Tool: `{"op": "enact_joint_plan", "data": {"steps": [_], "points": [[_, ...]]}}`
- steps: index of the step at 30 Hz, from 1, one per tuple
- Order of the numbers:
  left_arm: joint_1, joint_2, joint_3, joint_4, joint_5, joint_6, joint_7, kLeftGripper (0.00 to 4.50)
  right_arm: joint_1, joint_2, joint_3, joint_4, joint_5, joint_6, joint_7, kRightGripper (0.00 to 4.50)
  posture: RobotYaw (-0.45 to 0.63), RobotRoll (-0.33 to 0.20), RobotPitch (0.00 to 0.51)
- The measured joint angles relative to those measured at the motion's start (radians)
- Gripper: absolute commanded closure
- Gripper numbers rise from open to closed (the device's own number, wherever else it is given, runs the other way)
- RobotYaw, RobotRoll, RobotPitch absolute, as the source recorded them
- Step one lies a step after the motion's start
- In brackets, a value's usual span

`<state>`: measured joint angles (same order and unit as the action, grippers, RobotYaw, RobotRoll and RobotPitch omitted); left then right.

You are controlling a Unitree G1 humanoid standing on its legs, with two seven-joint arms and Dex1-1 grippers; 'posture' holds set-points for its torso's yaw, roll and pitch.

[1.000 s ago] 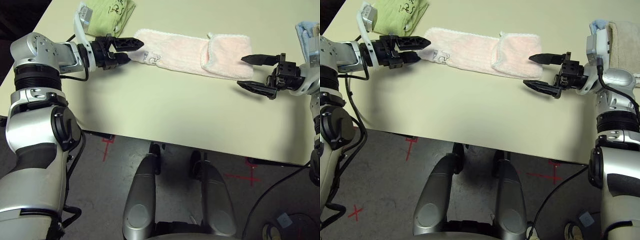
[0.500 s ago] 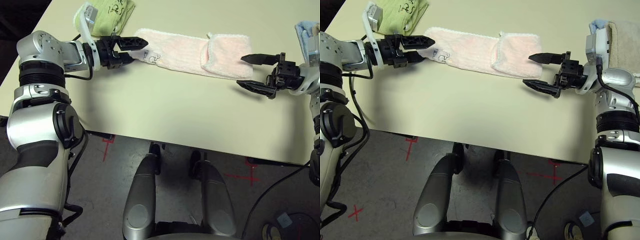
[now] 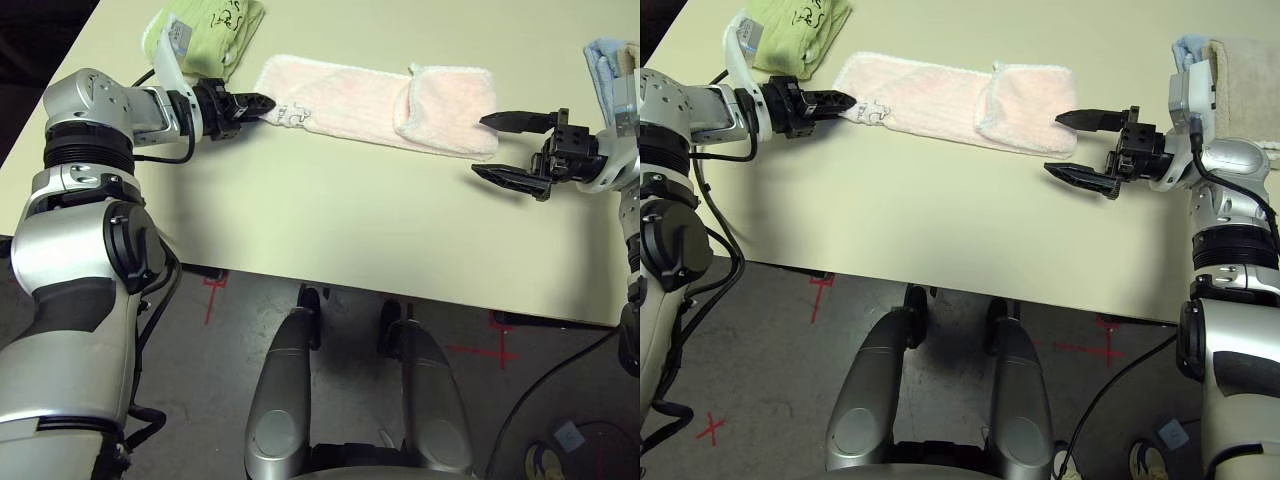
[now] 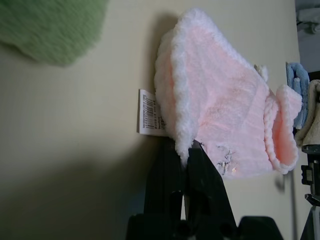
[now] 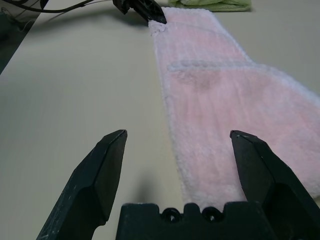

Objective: Fold the towel and set it aside.

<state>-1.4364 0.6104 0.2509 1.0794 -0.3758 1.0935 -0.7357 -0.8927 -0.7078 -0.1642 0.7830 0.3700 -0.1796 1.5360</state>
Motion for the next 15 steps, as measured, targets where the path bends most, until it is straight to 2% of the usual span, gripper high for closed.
{"op": "enact_joint_plan", "data": {"steps": [6,12,15], "points": [[-0.009,0.048,-0.042,-0.033,0.023,-0.011,-0.033,4.46,-0.008,-0.008,-0.003,0.027,0.000,0.019,-0.032,0.00,0.09,0.000,0.451],[-0.005,0.112,-0.124,-0.260,0.000,0.124,-0.148,4.46,-0.017,-0.018,-0.004,0.056,-0.002,0.016,-0.042,0.00,0.10,0.000,0.447],[0.039,0.125,-0.148,-0.384,-0.037,0.206,-0.182,4.46,-0.038,-0.018,-0.004,0.073,-0.009,0.010,-0.044,0.00,0.11,0.000,0.447]]}}
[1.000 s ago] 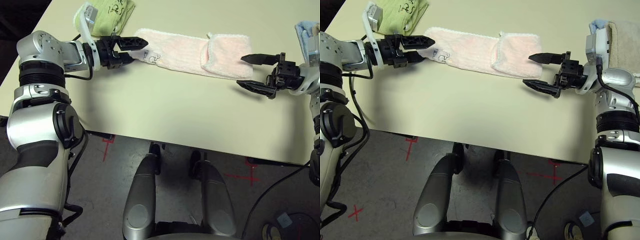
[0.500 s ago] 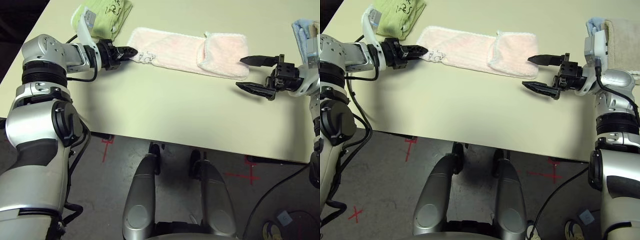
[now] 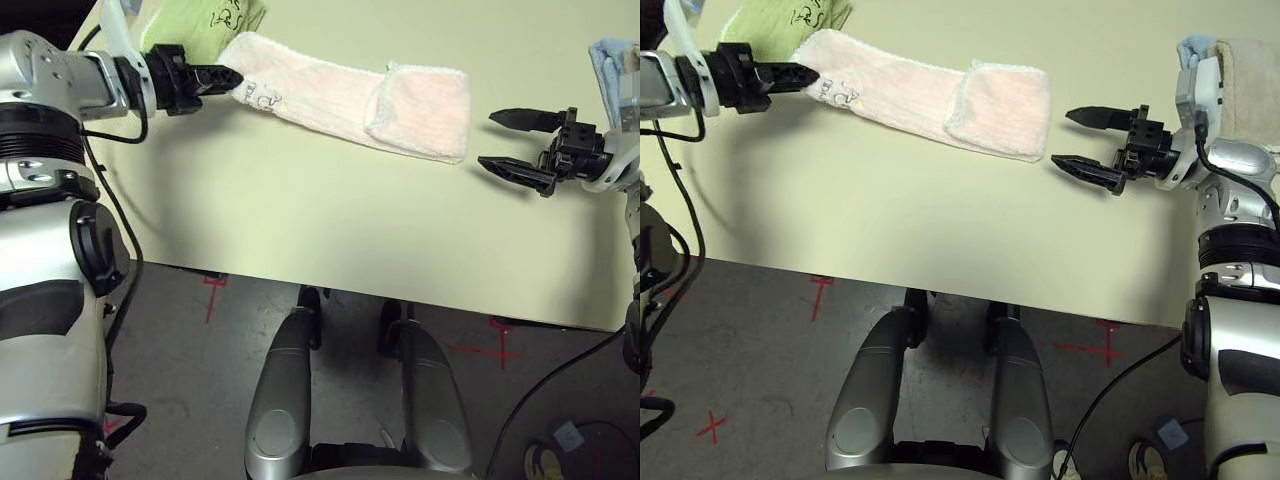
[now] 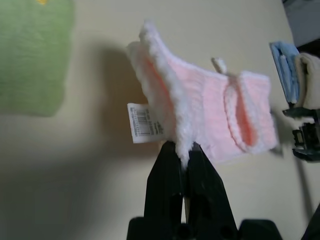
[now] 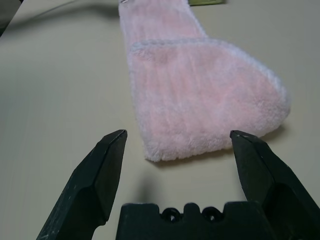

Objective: Fold the towel and set it aside.

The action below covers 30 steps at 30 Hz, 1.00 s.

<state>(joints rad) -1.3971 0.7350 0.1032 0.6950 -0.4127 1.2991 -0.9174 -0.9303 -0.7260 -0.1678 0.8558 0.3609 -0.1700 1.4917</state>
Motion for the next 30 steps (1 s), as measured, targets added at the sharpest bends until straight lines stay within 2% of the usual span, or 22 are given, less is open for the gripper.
{"op": "enact_joint_plan", "data": {"steps": [3,8,13,19,24,30], "points": [[0.056,0.015,-0.019,-0.086,-0.023,0.057,-0.008,4.46,-0.010,0.001,0.000,0.016,-0.005,-0.011,0.000,0.00,0.12,0.000,0.446],[0.061,0.037,-0.050,-0.126,-0.031,0.049,-0.025,4.46,-0.028,0.001,0.000,0.036,-0.012,-0.018,0.001,0.00,0.11,0.000,0.442],[0.056,0.072,-0.107,-0.090,-0.013,-0.030,-0.063,4.46,-0.027,0.000,0.000,0.050,-0.022,-0.021,0.010,0.00,0.11,0.000,0.438],[0.046,0.072,-0.162,-0.016,0.038,-0.140,-0.099,4.46,-0.017,-0.008,0.000,0.050,-0.026,-0.021,0.029,0.00,0.10,0.000,0.432],[-0.042,0.042,-0.199,0.033,0.077,-0.216,-0.152,4.46,-0.012,-0.014,0.000,0.050,-0.030,-0.021,0.033,0.00,0.09,0.000,0.426],[-0.172,-0.041,-0.209,0.029,0.075,-0.233,-0.241,4.46,-0.012,-0.014,0.000,0.050,-0.031,-0.022,0.031,0.00,0.09,0.000,0.418]]}}
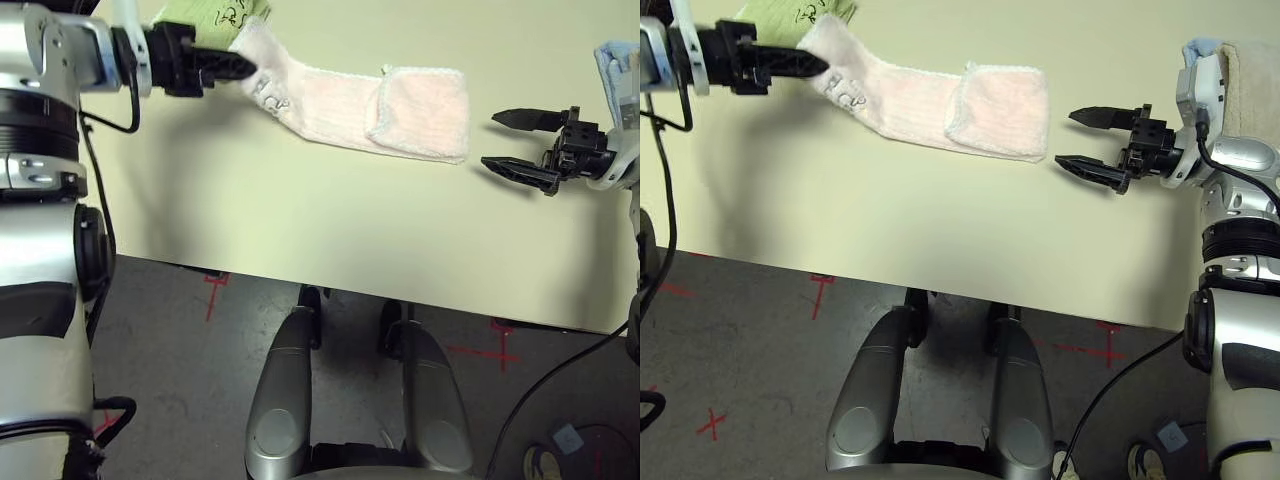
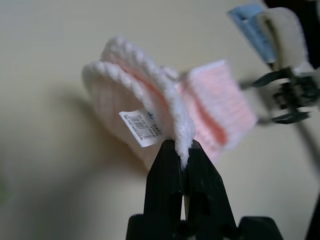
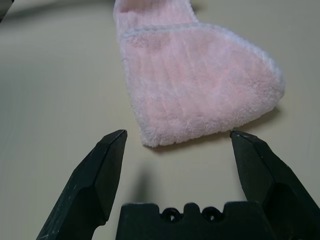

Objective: Fold the towel and set it aside.

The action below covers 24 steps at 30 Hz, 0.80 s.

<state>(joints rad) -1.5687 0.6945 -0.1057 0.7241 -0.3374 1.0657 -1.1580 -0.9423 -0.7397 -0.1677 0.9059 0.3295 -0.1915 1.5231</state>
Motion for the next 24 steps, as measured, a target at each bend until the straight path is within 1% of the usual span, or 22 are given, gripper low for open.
{"op": "enact_joint_plan", "data": {"steps": [3,7,13,18,24], "points": [[-0.035,-0.051,0.001,-0.013,-0.021,0.013,-0.030,4.46,0.000,0.000,0.000,0.000,0.000,-0.001,-0.001,0.00,0.09,0.000,0.415],[-0.037,-0.126,0.010,-0.064,-0.063,0.060,-0.048,4.46,0.006,-0.002,0.000,0.000,0.000,-0.010,-0.012,0.00,0.09,0.000,0.413],[-0.047,-0.238,0.044,-0.079,-0.090,0.066,-0.013,4.46,0.006,-0.014,-0.001,0.009,-0.001,-0.022,-0.032,0.00,0.09,0.000,0.415],[-0.063,-0.337,0.071,-0.029,-0.089,0.015,0.061,4.46,0.006,-0.016,-0.001,0.022,-0.001,-0.028,-0.041,0.00,0.08,0.000,0.419],[-0.061,-0.397,0.079,0.047,-0.079,-0.039,0.111,4.46,0.006,-0.016,-0.001,0.025,-0.002,-0.032,-0.048,0.00,0.08,0.000,0.426]]}}
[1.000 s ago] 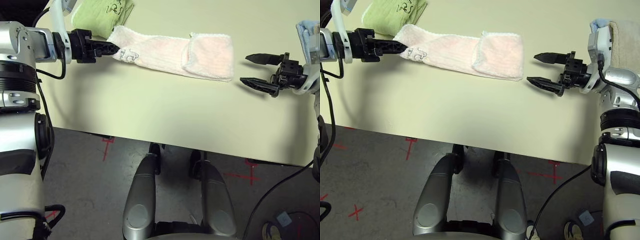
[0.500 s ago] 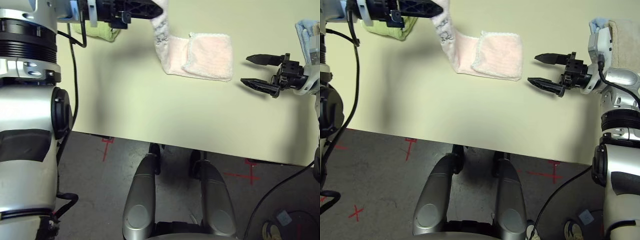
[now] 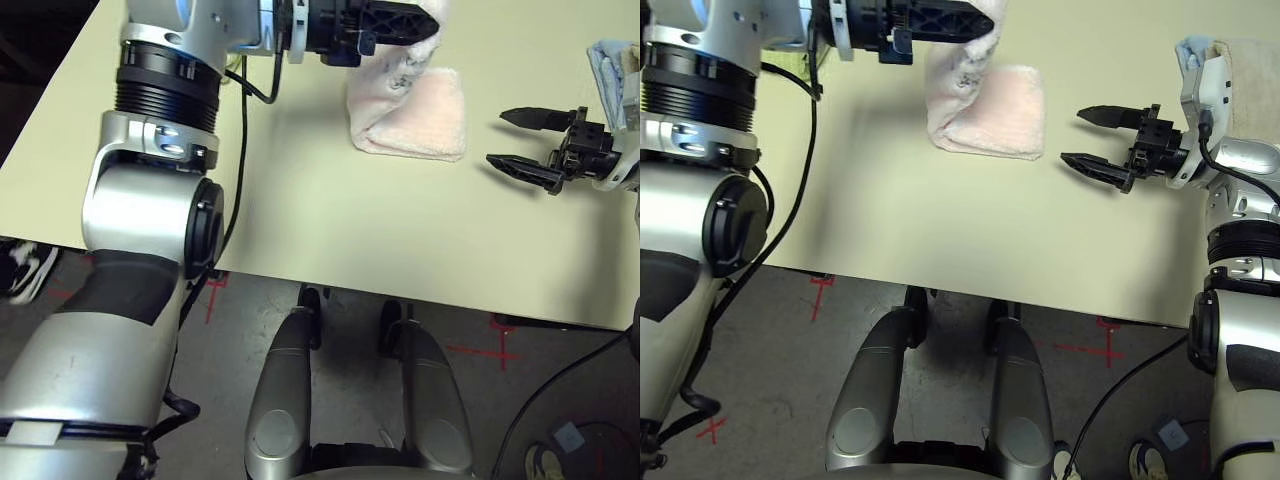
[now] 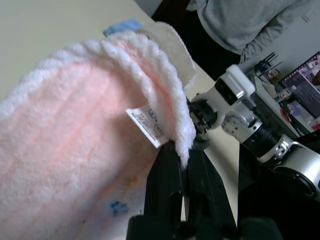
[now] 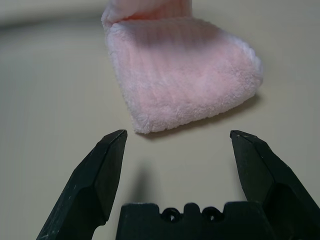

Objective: Fold the towel and set it aside.

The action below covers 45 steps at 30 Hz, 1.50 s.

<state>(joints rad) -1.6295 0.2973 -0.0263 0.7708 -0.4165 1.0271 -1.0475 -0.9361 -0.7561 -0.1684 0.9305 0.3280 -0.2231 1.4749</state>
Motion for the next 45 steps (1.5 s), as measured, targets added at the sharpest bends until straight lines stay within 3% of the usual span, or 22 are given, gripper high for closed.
{"op": "enact_joint_plan", "data": {"steps": [22,27,33,35,41,43,45], "points": [[0.037,-0.122,-0.061,0.080,0.057,-0.058,0.001,4.46,0.000,0.016,0.001,0.000,-0.001,-0.003,-0.003,0.00,0.07,0.000,0.428],[0.037,-0.136,-0.053,0.105,0.066,-0.082,0.011,3.02,0.000,0.018,0.001,-0.001,-0.002,-0.003,-0.004,0.00,0.07,0.000,0.427],[0.035,-0.110,-0.036,0.096,0.064,-0.067,0.004,0.58,-0.017,0.016,0.001,0.004,-0.014,-0.005,-0.004,0.00,0.07,0.000,0.428],[0.032,-0.075,-0.028,0.063,0.054,-0.036,-0.015,0.03,-0.025,0.011,0.001,0.014,-0.017,-0.012,-0.004,0.00,0.07,0.000,0.430],[0.039,0.053,0.018,-0.105,0.010,-0.011,-0.071,0.03,-0.029,-0.004,0.000,0.028,-0.022,-0.015,-0.002,0.00,0.08,0.000,0.429],[0.090,0.085,0.016,-0.179,0.006,-0.066,-0.103,0.03,-0.040,-0.002,-0.001,0.030,-0.020,-0.014,0.001,0.00,0.08,0.000,0.430],[0.210,0.124,0.016,-0.237,0.009,-0.203,-0.152,0.03,-0.063,0.002,-0.002,0.030,-0.010,0.000,0.010,0.00,0.08,0.000,0.431]]}}
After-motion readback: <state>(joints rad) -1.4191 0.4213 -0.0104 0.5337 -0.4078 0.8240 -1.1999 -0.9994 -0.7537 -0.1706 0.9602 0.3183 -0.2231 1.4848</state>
